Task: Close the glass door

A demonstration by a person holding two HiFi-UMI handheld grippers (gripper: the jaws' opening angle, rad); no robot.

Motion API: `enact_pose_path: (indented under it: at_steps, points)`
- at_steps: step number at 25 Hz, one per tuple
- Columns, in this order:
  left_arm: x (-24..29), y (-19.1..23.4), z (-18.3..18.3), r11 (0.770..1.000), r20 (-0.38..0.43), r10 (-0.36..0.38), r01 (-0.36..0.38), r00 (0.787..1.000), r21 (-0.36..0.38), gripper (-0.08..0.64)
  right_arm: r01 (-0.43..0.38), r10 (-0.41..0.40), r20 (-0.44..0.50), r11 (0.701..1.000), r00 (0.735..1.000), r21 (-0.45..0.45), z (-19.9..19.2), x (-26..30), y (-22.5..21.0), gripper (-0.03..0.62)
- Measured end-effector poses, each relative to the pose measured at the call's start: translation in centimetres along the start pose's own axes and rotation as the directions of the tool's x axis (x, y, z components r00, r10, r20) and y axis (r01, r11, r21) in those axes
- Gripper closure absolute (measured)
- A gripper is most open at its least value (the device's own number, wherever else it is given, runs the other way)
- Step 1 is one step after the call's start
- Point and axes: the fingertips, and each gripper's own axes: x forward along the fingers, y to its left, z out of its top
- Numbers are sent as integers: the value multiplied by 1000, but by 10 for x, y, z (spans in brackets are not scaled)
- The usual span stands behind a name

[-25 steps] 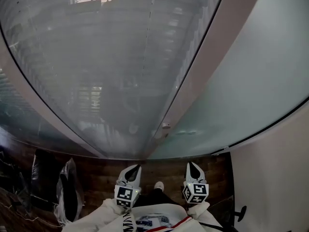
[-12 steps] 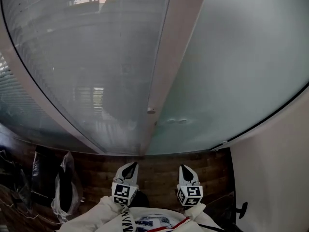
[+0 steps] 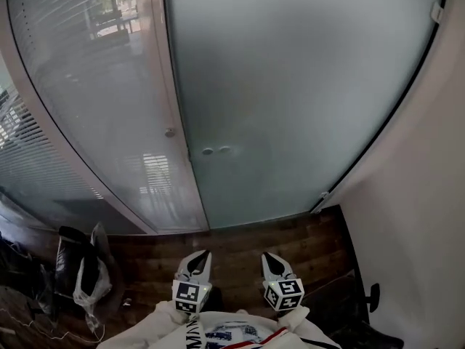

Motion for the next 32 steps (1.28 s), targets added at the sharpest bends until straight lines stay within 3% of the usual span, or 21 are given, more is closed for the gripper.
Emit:
enact_pose_path:
  at_steps: [5, 11, 19, 25, 28, 32]
  points:
    - [-22, -64, 10, 997, 26, -35, 33, 999, 64, 558, -34, 32, 62, 998, 998, 43, -10, -61, -5, 584]
    - [-58, -125, -1, 995, 2, -31, 30, 1000, 95, 558, -96, 92, 49, 992, 995, 77, -47, -112, -7, 584]
    - [-109, -128, -12, 995, -7, 15, -14, 1000, 100, 558, -170, 167, 49, 984, 985, 57, -60, -128, 35, 584]
    - [-157, -127, -14, 999, 23, 42, -42, 999, -13, 558, -203, 203, 4, 979, 979, 13, -81, -143, 71, 584]
    - [-199, -116, -30, 996, 33, 81, -80, 996, -34, 558, -225, 225, -19, 974, 974, -23, -89, -152, 104, 584]
    - [-293, -88, -71, 982, 4, 169, -168, 986, -87, 558, -275, 273, -45, 961, 961, -36, -115, -182, 182, 584]
